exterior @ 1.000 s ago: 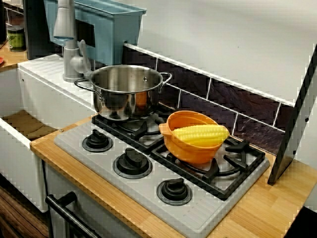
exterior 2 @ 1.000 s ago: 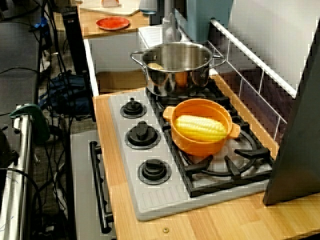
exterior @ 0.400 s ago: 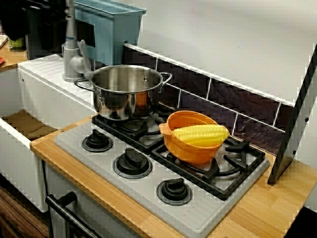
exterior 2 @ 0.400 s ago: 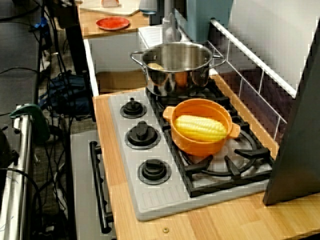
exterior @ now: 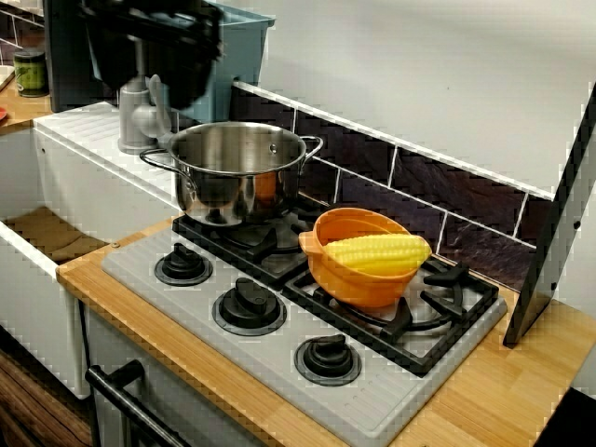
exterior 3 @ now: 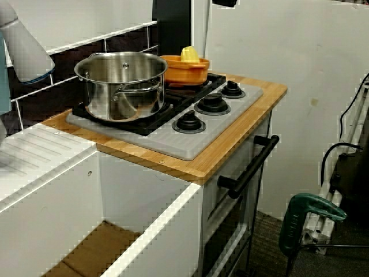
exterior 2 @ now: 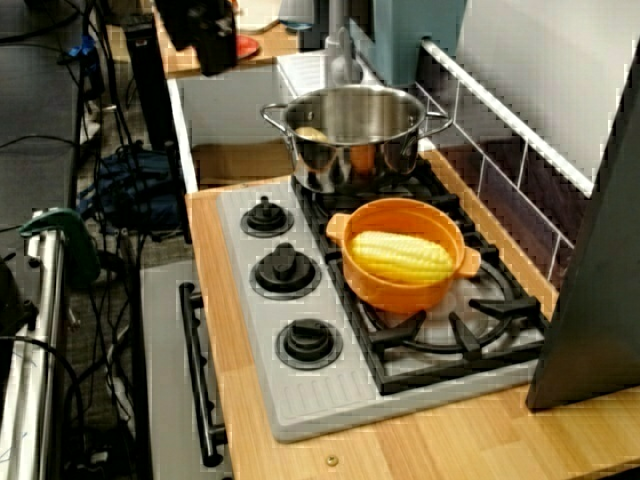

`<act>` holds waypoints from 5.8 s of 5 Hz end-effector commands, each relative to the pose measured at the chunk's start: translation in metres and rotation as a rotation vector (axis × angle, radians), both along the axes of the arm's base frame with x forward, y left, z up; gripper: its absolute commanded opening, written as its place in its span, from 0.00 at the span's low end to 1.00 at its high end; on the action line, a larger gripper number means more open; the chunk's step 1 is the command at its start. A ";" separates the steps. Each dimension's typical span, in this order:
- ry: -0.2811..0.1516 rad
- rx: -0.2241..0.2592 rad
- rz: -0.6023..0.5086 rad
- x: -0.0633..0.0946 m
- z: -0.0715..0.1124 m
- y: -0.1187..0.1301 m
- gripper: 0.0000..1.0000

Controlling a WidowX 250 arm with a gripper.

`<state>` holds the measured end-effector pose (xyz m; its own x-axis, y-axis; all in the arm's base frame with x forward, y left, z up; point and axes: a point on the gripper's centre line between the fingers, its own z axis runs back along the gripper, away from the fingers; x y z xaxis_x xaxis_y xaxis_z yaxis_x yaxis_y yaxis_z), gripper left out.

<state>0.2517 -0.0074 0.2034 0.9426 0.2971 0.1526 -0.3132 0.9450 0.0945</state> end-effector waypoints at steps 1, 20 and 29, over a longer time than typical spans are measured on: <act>-0.042 0.004 -0.058 0.039 0.005 -0.023 1.00; -0.096 0.021 0.231 0.089 -0.109 -0.064 1.00; -0.095 -0.132 0.207 0.074 -0.050 -0.037 0.00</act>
